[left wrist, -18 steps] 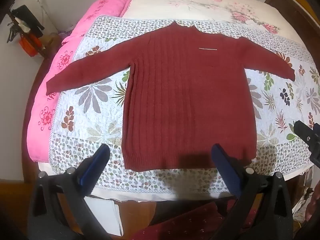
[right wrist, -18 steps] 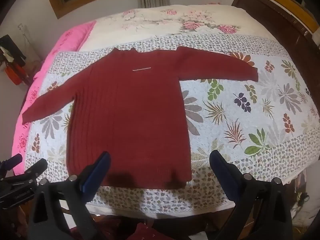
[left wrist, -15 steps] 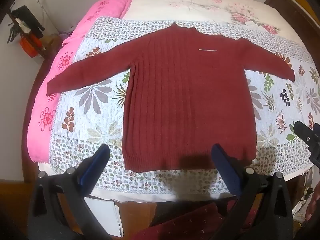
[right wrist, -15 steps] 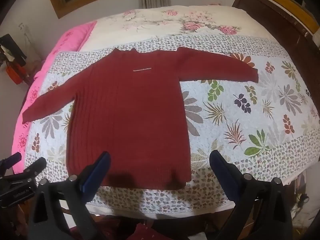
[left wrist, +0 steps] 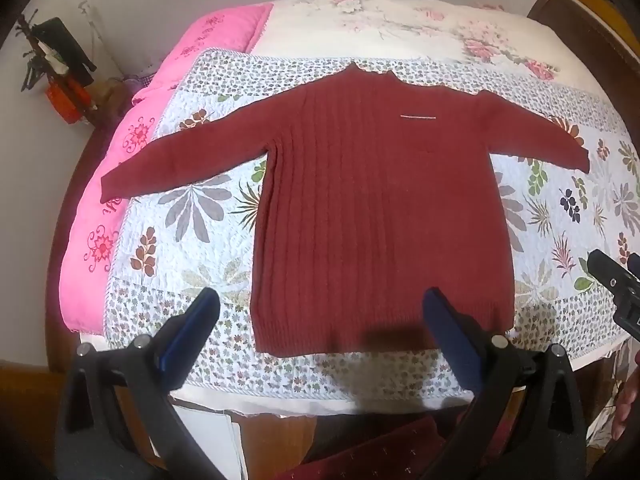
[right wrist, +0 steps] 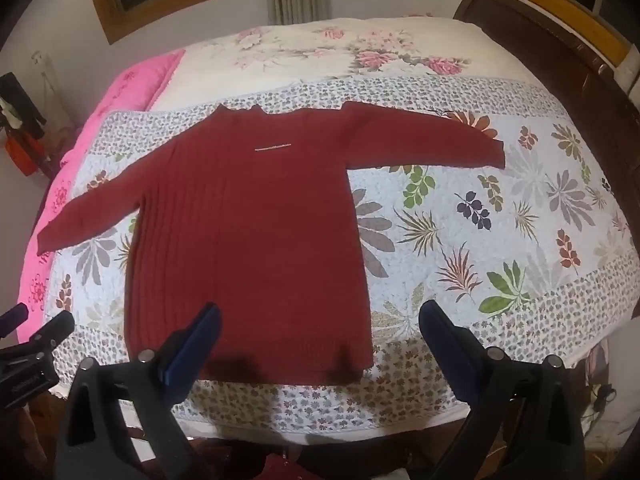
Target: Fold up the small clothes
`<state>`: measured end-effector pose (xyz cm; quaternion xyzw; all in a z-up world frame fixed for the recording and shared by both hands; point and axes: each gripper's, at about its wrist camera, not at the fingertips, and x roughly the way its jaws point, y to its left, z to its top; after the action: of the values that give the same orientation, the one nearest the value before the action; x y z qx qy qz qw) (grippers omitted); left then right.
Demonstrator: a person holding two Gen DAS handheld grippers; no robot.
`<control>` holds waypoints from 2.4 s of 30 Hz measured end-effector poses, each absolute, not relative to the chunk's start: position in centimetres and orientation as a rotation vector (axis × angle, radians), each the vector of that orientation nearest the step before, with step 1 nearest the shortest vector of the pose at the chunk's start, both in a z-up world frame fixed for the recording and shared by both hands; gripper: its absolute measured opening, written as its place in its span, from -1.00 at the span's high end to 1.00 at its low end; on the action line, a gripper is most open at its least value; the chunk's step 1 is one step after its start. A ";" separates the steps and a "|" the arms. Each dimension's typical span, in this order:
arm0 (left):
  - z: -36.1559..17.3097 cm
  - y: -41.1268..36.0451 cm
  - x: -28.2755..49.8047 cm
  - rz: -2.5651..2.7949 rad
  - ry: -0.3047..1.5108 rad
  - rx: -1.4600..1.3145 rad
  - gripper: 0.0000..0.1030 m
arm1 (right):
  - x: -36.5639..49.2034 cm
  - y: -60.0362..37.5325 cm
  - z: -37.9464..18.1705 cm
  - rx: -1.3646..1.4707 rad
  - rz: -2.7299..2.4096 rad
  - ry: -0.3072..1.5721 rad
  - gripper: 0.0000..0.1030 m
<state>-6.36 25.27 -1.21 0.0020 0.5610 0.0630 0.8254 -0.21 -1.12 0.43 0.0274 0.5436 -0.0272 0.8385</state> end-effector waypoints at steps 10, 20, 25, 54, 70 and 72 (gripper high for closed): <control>-1.1 25.2 -6.4 0.138 1.182 0.013 -0.95 | -0.3 -0.4 0.6 0.026 -0.067 1.136 -0.93; -1.0 25.2 -6.4 0.143 1.177 0.020 -0.95 | -0.2 -0.3 0.7 0.030 -0.058 1.131 -0.93; -0.9 25.1 -6.4 0.145 1.171 0.028 -0.95 | -0.2 -0.3 0.7 0.031 -0.057 1.131 -0.93; -1.2 25.2 -6.0 0.165 1.168 0.034 -0.95 | 0.4 -0.6 0.7 0.041 -0.058 1.114 -0.93; -1.1 25.3 -5.8 0.172 1.162 0.043 -0.95 | 0.4 -0.6 0.7 0.043 -0.058 1.114 -0.93; -1.1 25.2 -5.8 0.174 1.160 0.046 -0.95 | 0.4 -0.6 0.7 0.042 -0.058 1.114 -0.93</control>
<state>-5.78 25.17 -1.06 0.0215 0.5475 0.0820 0.8325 0.38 -0.62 0.74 0.0199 0.5283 -0.0277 0.8484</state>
